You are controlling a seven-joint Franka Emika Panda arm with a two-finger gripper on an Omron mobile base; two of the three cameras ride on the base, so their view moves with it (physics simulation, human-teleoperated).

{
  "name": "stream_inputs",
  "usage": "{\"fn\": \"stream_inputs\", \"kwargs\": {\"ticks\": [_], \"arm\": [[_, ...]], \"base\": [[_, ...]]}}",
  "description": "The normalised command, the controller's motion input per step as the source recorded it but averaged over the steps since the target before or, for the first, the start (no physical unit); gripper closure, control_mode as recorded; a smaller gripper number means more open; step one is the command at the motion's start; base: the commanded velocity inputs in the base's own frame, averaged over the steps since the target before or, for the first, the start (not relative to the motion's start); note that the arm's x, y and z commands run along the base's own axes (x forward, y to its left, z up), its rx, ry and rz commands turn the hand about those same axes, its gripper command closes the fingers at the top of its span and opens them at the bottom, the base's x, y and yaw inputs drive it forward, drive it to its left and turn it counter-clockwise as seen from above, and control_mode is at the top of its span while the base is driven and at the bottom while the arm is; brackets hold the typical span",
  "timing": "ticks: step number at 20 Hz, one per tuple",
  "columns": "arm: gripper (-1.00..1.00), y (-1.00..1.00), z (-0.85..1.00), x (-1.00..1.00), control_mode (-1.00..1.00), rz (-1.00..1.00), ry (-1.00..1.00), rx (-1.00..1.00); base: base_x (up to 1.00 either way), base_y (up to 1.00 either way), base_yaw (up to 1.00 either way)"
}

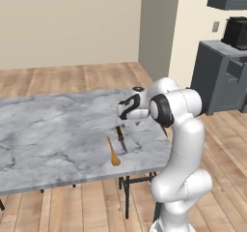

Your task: Pick up the metallic utensils from the counter and place them in the open drawer. Make sure not to pick up any wooden utensils.

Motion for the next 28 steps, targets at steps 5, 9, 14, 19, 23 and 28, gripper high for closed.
{"fn": "stream_inputs", "kwargs": {"ticks": [5, 9, 14, 19, 23, 28], "arm": [[-1.00, 0.04, 0.00, 0.01, -1.00, 0.00, 0.00, -0.05], [-1.00, 0.00, 0.00, 0.04, -1.00, 0.00, 0.00, 0.00], [-1.00, 0.00, 0.00, 0.31, -1.00, 0.00, 0.00, 0.00], [-1.00, 0.01, 0.00, 0.48, -1.00, -0.01, 0.00, -0.01], [-1.00, 0.10, 0.00, 0.41, -1.00, 0.00, 0.01, -0.03], [-1.00, 0.00, -0.13, 0.01, -1.00, 0.00, 0.00, 0.00]], "base": [[0.00, 0.00, 0.00], [0.00, 0.00, 0.00], [0.00, 0.00, 0.00], [0.00, 0.00, 0.00], [0.00, 0.00, 0.00], [0.00, 0.00, 0.00]]}}
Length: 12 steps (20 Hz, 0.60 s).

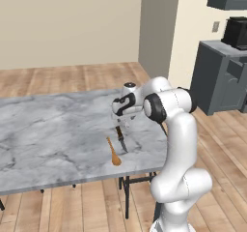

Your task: Pick up the metallic utensils from the counter and place them in the open drawer. Make sure not to pick up any wooden utensils.

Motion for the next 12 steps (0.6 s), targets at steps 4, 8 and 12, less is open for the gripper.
{"fn": "stream_inputs", "kwargs": {"ticks": [4, 8, 12], "arm": [[-1.00, -0.02, -0.34, -0.15, -1.00, 0.00, 0.00, 0.00], [-1.00, -0.09, -0.32, -0.27, -1.00, 0.00, 0.00, 0.00], [-1.00, -0.06, -0.20, -0.29, -1.00, 0.00, 0.00, 0.00]], "base": [[0.00, 0.00, 0.00], [0.00, 0.00, 0.00], [0.00, 0.00, 0.00]]}}
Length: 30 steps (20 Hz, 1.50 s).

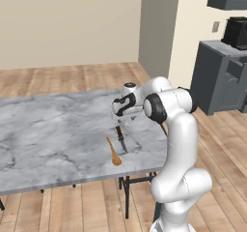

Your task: Pick up the metallic utensils from the counter and place them in the open drawer. Make sure not to pick up any wooden utensils.

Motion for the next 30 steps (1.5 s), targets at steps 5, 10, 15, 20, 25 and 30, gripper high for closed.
{"fn": "stream_inputs", "kwargs": {"ticks": [5, 10, 15, 20, 25, 30], "arm": [[-1.00, -0.01, -0.09, -0.35, -1.00, 0.00, -0.04, 0.00], [-1.00, 0.00, -0.29, -0.02, -1.00, 0.00, -0.07, 0.00], [-1.00, 0.00, -0.60, 0.01, -1.00, 0.00, -0.05, 0.00], [-1.00, 0.00, -0.31, 0.00, -1.00, 0.00, 0.00, 0.00], [1.00, 0.00, -0.23, 0.00, -1.00, 0.00, 0.00, 0.00], [1.00, 0.00, -0.16, 0.00, -1.00, 0.00, 0.03, 0.00]], "base": [[0.00, 0.00, 0.00], [0.00, 0.00, 0.00], [0.00, 0.00, 0.00], [0.00, 0.00, 0.00], [0.00, 0.00, 0.00], [0.00, 0.00, 0.00]]}}
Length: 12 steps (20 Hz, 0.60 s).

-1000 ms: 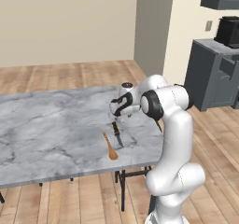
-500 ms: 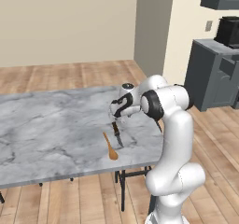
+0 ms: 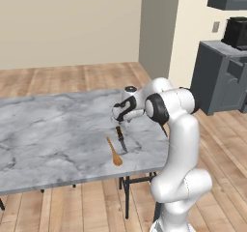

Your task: Pick up the metallic utensils from the counter and place them in the open drawer. Make sure not to pick up any wooden utensils.

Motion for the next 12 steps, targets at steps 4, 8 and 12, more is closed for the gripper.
{"fn": "stream_inputs", "kwargs": {"ticks": [4, 8, 12], "arm": [[1.00, 0.00, -0.04, 0.00, -1.00, 0.00, 0.06, 0.00], [1.00, 0.00, -0.02, 0.00, -1.00, 0.00, 0.02, 0.00], [1.00, -0.06, -0.02, 0.00, -1.00, -0.03, 0.00, 0.00]], "base": [[0.00, 0.00, 0.00], [0.00, 0.00, 0.00], [0.00, 0.00, 0.00]]}}
